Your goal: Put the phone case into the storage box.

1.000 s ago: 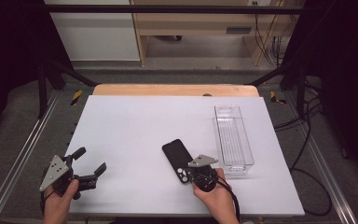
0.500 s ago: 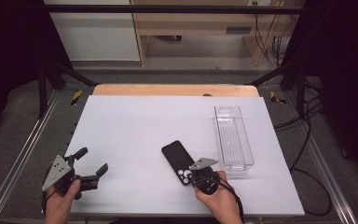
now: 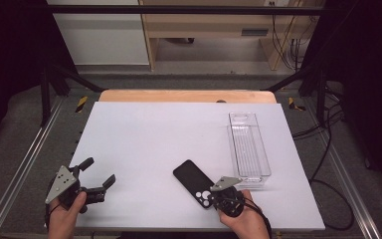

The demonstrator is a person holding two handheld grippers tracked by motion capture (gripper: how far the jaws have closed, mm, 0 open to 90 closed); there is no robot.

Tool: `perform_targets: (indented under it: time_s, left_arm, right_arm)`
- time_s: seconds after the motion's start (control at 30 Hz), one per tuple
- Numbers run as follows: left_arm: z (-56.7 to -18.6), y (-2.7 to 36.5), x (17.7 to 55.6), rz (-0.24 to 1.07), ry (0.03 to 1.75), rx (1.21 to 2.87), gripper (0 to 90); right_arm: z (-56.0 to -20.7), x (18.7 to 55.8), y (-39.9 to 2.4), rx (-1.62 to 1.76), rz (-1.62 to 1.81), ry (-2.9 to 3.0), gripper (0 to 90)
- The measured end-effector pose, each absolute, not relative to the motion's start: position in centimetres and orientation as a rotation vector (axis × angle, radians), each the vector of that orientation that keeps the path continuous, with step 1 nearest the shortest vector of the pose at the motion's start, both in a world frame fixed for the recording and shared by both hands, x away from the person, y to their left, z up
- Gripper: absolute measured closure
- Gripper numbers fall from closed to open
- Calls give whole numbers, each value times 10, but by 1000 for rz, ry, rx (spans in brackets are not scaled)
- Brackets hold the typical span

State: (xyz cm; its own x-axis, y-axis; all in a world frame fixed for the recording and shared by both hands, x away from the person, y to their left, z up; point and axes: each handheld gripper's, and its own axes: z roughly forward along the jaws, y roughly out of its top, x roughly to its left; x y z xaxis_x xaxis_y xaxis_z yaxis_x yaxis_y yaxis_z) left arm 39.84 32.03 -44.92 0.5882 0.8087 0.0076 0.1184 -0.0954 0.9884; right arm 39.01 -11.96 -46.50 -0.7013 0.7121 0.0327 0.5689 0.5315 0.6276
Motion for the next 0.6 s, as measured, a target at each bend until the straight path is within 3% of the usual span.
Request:
perform_targets:
  time_s: [0.53,0.6]
  left_arm:
    - [-450,321,398,699,803,1585,16]
    - [-449,321,398,700,800,1583,16]
  right_arm:
    - [-463,375,-138,1077,963,2520,900]
    - [-459,376,-140,1070,1042,2466,853]
